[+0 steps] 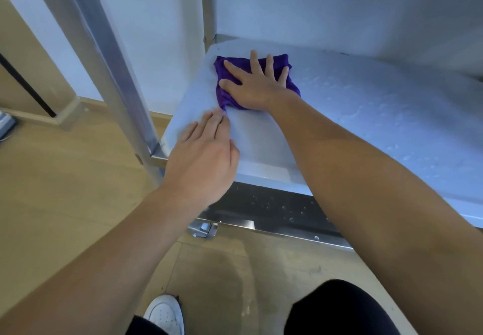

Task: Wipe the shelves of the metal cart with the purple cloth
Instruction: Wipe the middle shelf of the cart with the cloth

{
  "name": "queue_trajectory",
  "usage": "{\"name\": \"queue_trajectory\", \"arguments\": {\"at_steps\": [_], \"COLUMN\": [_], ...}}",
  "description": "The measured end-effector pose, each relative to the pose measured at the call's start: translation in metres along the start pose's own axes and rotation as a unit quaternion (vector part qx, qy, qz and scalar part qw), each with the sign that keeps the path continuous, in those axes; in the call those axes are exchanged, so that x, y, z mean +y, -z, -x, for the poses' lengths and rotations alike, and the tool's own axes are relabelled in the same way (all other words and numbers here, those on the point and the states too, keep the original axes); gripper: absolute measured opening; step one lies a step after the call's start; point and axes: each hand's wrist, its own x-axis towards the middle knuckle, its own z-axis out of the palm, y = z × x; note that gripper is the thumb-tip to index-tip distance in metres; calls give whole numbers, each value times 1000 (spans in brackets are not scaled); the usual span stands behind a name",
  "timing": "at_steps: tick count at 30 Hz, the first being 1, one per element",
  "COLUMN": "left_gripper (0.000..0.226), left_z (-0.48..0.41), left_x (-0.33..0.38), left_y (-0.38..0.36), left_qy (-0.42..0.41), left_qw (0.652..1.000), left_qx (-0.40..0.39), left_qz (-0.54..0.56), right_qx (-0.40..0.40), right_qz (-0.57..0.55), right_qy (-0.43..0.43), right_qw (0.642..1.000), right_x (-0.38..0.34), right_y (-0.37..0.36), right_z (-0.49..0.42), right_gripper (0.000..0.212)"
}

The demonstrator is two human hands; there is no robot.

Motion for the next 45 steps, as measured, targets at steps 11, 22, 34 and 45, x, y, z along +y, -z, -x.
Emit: {"name": "queue_trajectory", "arguments": {"at_steps": [11,22,34,45], "left_gripper": [84,58,58,65], "left_z": [-10,-17,-21,-23], "left_x": [-10,-1,-2,-3], "left_y": [3,1,2,0], "left_qy": [1,35,42,45], "left_qw": [1000,999,998,998], "left_qx": [-5,-35,-43,-30], "left_qz": [16,21,-2,-14], "right_qx": [-4,-29,-18,-17], "right_qz": [27,27,4,-2], "right_qy": [3,31,-12,-49], "right_qw": [1000,999,1000,999], "right_x": [-5,30,6,-3], "right_y": [4,0,3,13], "right_z": [-44,80,8,-79], "right_gripper": [61,58,57,56]}}
